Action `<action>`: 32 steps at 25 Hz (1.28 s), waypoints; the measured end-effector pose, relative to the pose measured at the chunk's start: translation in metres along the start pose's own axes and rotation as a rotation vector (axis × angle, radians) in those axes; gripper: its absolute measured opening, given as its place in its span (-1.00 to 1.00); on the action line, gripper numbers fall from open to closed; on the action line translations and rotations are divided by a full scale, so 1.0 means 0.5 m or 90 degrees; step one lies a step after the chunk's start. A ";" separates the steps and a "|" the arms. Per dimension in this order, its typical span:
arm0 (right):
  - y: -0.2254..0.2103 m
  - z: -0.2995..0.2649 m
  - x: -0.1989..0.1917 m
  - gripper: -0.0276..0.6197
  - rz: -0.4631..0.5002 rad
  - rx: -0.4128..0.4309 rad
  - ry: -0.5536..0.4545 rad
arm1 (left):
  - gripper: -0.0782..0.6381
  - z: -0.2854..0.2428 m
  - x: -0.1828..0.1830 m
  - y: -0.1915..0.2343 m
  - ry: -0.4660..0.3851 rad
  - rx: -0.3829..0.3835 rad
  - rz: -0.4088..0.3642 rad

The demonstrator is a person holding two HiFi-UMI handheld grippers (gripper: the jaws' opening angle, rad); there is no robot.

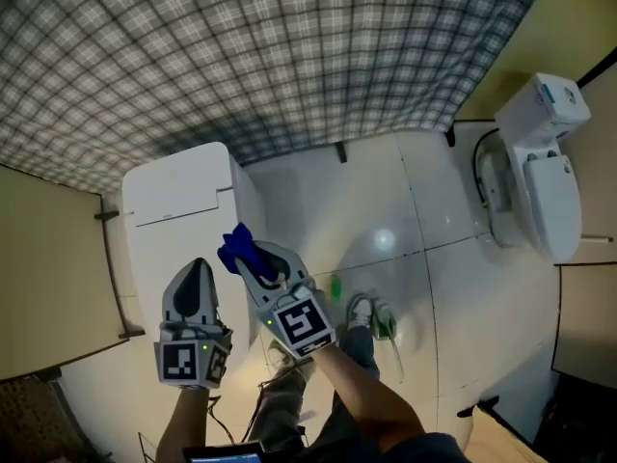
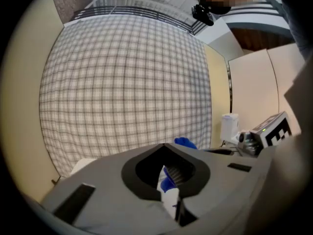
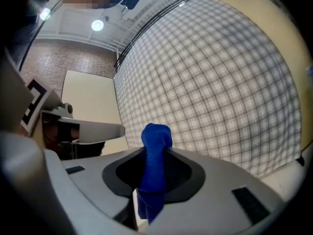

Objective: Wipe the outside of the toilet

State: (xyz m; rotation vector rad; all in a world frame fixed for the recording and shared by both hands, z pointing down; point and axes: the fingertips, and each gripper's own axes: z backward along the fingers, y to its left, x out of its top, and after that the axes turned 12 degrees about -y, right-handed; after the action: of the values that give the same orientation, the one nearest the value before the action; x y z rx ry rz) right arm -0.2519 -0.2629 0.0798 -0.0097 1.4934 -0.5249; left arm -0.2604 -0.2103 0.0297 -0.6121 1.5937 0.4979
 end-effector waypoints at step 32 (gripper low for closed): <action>-0.055 0.098 -0.640 -0.61 -0.248 0.034 0.021 | -0.75 -0.139 -0.413 -0.084 0.018 -0.043 -0.079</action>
State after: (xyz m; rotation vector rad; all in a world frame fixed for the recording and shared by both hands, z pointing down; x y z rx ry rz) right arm -0.2104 -0.1944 0.3946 -0.2555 1.5149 -0.8816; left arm -0.2731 -0.2663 0.2439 -0.7667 1.5590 0.4533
